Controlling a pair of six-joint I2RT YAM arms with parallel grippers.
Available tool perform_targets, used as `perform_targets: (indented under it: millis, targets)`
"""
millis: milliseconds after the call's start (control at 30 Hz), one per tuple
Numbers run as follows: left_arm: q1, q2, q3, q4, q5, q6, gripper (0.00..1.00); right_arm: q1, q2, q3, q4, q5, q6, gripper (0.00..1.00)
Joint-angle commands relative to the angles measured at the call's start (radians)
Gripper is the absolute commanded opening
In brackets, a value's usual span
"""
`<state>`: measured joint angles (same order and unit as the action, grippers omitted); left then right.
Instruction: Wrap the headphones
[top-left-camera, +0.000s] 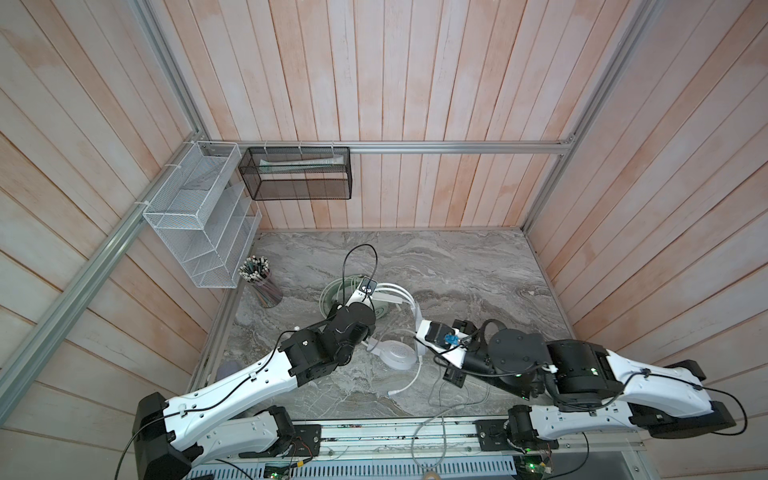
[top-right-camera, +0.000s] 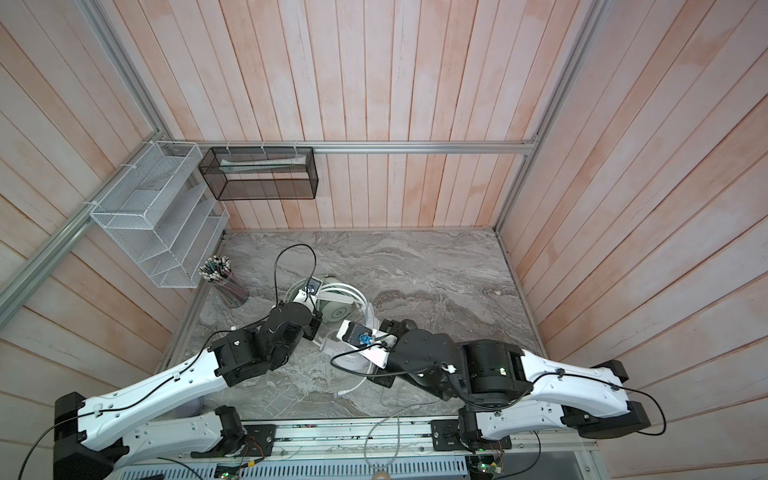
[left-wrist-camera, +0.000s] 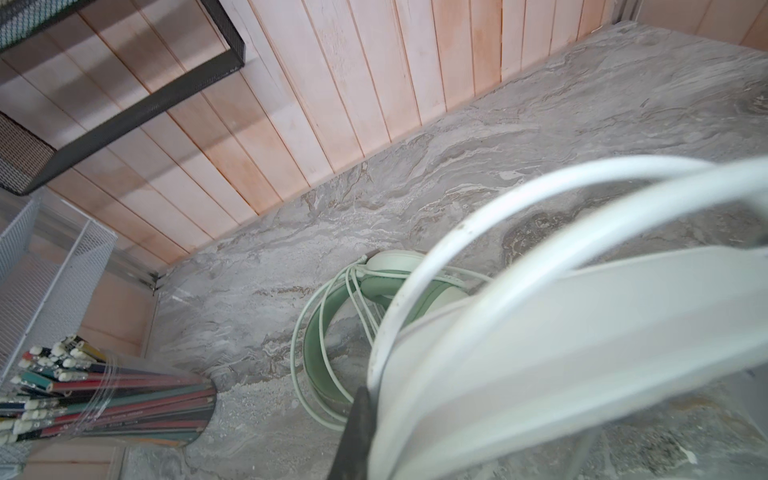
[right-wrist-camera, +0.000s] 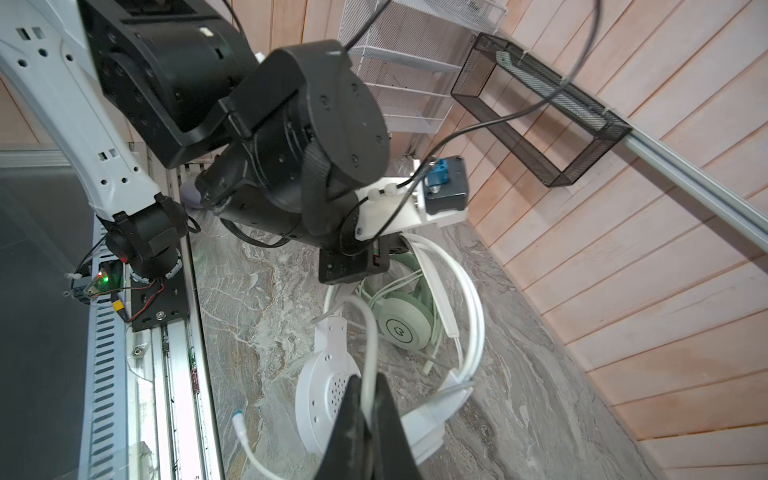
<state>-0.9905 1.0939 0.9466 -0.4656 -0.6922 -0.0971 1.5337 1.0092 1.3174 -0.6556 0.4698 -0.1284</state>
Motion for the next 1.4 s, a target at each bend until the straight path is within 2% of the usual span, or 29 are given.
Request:
perform_targets:
  millis: [0,300,367,467,567,867,1133,1367]
  targets:
    - [0.003,0.006,0.057,-0.025,0.023,-0.136,0.0,-0.01,0.014,0.007,0.083,-0.039,-0.032,0.0]
    - [0.003,-0.004,-0.023,-0.035,0.045,-0.222,0.0,-0.039,-0.019,0.03,0.096,-0.038,-0.058,0.0]
    - [0.003,-0.004,-0.026,-0.04,0.055,-0.26,0.0,-0.043,-0.013,0.024,0.101,-0.067,-0.053,0.0]
    - [0.004,0.007,-0.01,-0.06,0.073,-0.324,0.0,-0.042,0.011,-0.013,0.133,-0.121,-0.029,0.0]
    - [0.021,0.011,0.01,-0.078,0.097,-0.371,0.0,-0.043,0.019,-0.079,0.169,-0.122,-0.019,0.0]
    - [0.027,-0.021,-0.037,-0.042,0.179,-0.323,0.0,-0.061,-0.086,-0.064,0.182,-0.031,-0.067,0.0]
    - [0.027,-0.098,-0.072,-0.055,0.193,-0.219,0.0,-0.238,-0.151,-0.096,0.145,0.017,-0.11,0.0]
    - [0.027,-0.2,-0.092,-0.063,0.273,-0.125,0.0,-0.447,-0.116,-0.146,0.185,-0.071,-0.114,0.0]
